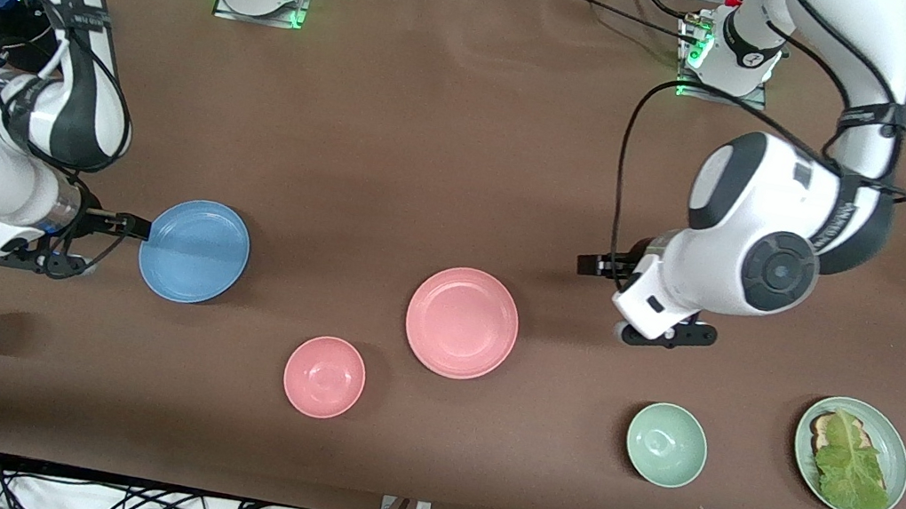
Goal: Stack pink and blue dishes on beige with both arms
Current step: 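Raise the left gripper away while the right gripper reaches the blue plate, then grip the blue plate rim with the right gripper, then carry the blue plate with the right gripper onto the pink plate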
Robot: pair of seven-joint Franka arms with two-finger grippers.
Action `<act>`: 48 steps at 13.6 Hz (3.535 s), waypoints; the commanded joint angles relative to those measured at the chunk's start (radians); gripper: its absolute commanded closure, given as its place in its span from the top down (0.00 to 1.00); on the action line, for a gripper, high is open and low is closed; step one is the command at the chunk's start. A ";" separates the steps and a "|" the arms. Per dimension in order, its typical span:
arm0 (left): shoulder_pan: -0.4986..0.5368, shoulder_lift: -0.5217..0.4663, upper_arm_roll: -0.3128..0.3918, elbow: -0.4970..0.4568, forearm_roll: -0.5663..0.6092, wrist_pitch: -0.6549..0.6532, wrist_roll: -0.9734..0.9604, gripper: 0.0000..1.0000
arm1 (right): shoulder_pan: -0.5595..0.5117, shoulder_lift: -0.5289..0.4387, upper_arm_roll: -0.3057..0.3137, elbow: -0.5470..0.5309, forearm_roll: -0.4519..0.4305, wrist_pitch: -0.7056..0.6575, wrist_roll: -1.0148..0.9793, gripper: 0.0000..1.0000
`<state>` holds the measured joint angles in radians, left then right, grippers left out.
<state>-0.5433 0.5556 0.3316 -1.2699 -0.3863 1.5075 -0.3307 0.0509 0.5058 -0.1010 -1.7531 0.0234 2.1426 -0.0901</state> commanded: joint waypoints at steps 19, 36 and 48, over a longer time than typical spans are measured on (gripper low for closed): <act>0.339 -0.329 -0.098 0.058 0.276 -0.271 0.220 1.00 | -0.034 -0.001 0.014 -0.256 0.009 0.344 -0.028 0.19; 0.527 -0.551 -0.304 -0.087 0.277 -0.302 0.338 1.00 | -0.026 -0.013 0.108 0.220 0.029 -0.215 -0.045 0.00; 0.490 -0.588 -0.304 -0.189 0.343 -0.231 0.340 1.00 | 0.200 0.091 0.368 0.267 0.013 -0.040 0.686 0.00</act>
<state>-0.0626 -0.0175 0.0341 -1.4252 -0.0576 1.2407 -0.0125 0.1991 0.5358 0.2691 -1.5130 0.0423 2.0254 0.4824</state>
